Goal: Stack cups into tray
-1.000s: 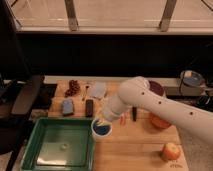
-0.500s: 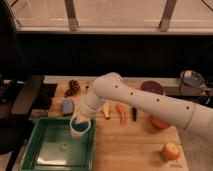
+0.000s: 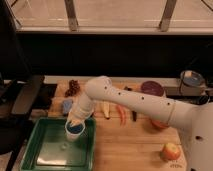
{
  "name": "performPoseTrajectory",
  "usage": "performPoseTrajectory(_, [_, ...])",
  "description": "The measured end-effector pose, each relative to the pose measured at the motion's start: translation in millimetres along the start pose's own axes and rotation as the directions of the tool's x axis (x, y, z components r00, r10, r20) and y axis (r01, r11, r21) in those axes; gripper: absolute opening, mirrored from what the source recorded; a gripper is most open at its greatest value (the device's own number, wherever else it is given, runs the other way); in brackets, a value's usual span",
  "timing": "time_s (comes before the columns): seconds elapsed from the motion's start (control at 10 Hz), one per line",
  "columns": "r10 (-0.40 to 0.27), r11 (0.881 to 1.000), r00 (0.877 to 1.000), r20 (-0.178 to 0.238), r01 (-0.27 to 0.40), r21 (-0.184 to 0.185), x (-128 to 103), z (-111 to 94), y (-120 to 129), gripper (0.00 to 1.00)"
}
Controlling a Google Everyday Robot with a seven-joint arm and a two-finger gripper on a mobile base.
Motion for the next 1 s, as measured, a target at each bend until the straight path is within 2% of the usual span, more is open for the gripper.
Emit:
performPoseTrajectory(0.1, [0.011, 1.000, 1.000, -0.006, -0.011, -0.021, 15, 16, 3, 0.00])
performPoseTrajectory(0.4, [0.037, 0.998, 0.999, -0.026, -0.038, -0.053, 42, 40, 6, 0.02])
performPoseTrajectory(0.7, [0.069, 0.996, 0.996, -0.048, -0.072, -0.062, 54, 42, 9, 0.27])
performPoseTrajectory(1.0, [0.073, 0.995, 0.994, -0.085, -0.079, -0.062, 59, 37, 14, 0.60])
